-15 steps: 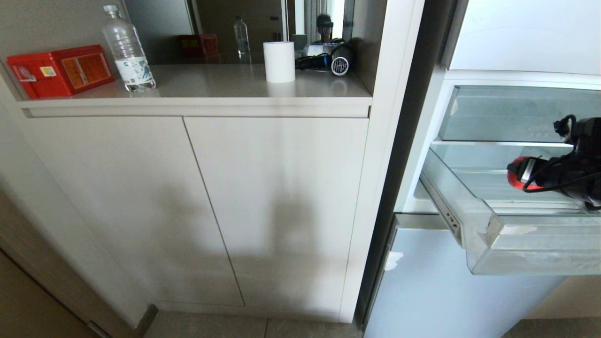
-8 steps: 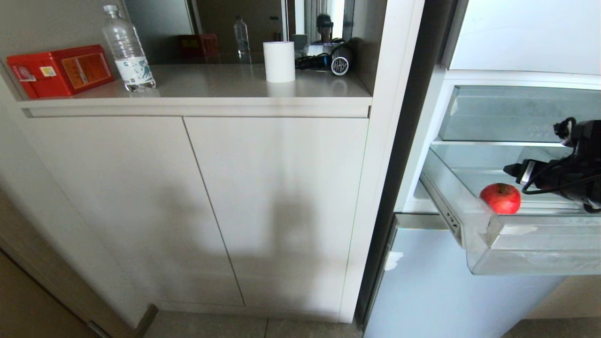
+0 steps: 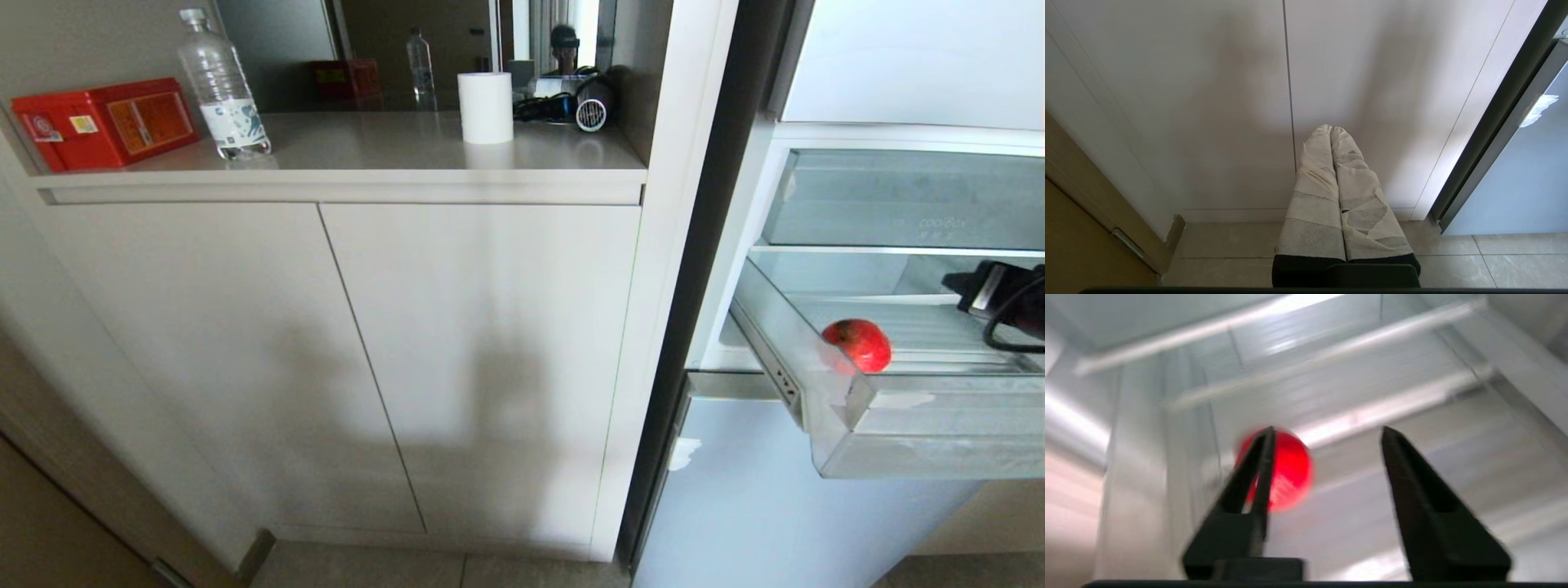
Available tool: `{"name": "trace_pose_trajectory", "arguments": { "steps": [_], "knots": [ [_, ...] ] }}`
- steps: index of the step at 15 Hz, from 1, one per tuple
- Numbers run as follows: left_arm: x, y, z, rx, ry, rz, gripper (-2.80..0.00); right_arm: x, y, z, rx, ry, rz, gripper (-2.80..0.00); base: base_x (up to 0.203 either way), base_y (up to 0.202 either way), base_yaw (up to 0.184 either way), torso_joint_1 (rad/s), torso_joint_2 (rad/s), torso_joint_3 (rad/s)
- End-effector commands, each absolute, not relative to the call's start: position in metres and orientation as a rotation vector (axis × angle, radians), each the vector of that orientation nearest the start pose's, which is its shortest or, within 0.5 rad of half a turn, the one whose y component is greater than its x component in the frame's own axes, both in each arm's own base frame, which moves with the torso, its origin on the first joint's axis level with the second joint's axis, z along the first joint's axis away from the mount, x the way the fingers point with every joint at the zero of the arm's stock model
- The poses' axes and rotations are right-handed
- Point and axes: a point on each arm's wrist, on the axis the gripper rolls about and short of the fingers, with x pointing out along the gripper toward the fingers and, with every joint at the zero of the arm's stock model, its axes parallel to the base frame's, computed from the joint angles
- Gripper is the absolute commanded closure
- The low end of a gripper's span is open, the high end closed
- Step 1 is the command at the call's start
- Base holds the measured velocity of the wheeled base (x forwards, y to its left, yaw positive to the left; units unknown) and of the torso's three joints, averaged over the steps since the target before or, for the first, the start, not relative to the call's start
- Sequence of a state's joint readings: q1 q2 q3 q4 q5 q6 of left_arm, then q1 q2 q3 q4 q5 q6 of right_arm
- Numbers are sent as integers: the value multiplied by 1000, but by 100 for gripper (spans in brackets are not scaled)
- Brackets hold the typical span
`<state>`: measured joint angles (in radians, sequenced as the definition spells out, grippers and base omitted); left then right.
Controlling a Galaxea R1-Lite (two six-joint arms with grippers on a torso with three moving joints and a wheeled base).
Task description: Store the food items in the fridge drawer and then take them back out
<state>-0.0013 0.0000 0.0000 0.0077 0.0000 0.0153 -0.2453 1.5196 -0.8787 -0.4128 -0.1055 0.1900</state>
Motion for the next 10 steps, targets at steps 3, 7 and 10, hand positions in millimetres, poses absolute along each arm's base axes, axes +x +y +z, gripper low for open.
{"name": "trace_pose_trajectory", "arguments": {
  "steps": [3, 7, 10],
  "knots": [
    [-23, 0, 75, 15, 9, -2, 0, 151, -39, 224, 182, 119, -332, 0, 0, 0, 0, 0, 0, 0],
    [-23, 0, 75, 15, 9, -2, 0, 55, -8, 156, 80, 104, -141, 0, 0, 0, 0, 0, 0, 0],
    [-23, 0, 75, 15, 9, -2, 0, 10, 0, 118, 29, 70, -33, 0, 0, 0, 0, 0, 0, 0]
  ]
}}
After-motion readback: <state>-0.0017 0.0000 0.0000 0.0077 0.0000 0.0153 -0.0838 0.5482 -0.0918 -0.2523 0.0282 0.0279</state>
